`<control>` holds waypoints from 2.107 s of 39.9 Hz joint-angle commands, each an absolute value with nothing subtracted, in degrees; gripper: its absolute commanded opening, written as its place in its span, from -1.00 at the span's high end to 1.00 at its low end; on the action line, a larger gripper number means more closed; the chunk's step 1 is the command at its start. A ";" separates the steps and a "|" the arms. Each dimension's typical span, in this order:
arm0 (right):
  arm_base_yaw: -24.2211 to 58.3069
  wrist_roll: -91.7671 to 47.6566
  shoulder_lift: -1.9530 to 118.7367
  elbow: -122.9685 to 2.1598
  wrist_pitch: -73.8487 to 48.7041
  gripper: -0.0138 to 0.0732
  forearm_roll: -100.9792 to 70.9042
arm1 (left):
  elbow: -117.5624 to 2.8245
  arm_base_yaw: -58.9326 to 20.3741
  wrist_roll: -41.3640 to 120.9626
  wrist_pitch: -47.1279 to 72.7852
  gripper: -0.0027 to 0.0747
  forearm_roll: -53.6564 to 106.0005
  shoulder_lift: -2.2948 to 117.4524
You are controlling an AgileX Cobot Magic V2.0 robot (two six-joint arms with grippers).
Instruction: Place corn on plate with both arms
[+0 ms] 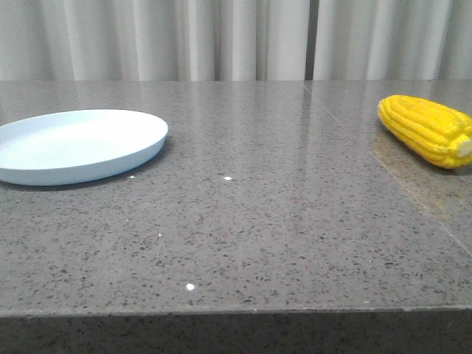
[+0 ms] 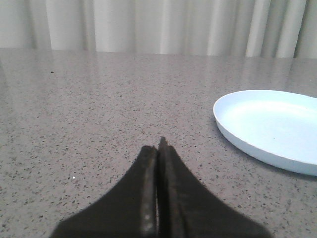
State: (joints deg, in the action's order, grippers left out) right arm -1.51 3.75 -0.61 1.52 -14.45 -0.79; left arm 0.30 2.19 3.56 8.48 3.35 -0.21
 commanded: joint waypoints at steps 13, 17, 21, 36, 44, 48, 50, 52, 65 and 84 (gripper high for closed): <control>-1.73 3.25 -1.57 -1.85 -3.07 0.84 -1.00 | -0.63 2.31 3.54 -8.02 0.98 3.29 -1.46; -1.73 3.25 -1.57 -6.96 -5.61 0.84 -1.00 | -4.88 2.31 3.54 -8.97 0.98 3.29 -1.35; -1.73 3.25 -1.06 -13.79 -9.59 0.84 -1.00 | -10.62 2.31 3.54 -8.45 0.98 3.29 0.00; -1.73 3.30 16.44 -29.02 -17.81 0.84 -2.62 | -27.20 2.31 4.64 3.87 0.98 1.91 19.31; -1.73 3.30 17.65 -29.10 -17.66 0.82 -2.57 | -27.20 2.31 4.64 3.61 0.97 1.91 20.89; -1.73 3.30 17.65 -29.10 -17.62 0.57 -2.57 | -27.20 2.31 4.64 3.61 0.70 1.91 20.89; -1.73 3.30 17.65 -29.10 -17.62 0.34 -2.57 | -27.20 2.31 4.64 3.73 0.39 1.91 20.89; -1.73 3.30 17.65 -29.10 -17.62 0.09 -2.57 | -27.20 2.31 4.64 3.85 0.02 1.91 20.89; -1.73 3.30 17.65 -29.10 -17.61 -0.73 -2.57 | -27.20 2.31 4.64 3.74 -0.67 4.13 21.11; -1.73 3.30 17.65 -29.10 -17.61 -0.73 -2.57 | -43.56 -3.38 4.64 20.56 -0.67 3.63 47.40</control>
State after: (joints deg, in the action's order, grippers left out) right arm -1.51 3.75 16.77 -27.03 -22.01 -2.58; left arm -38.76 -1.09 4.73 20.06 3.42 43.74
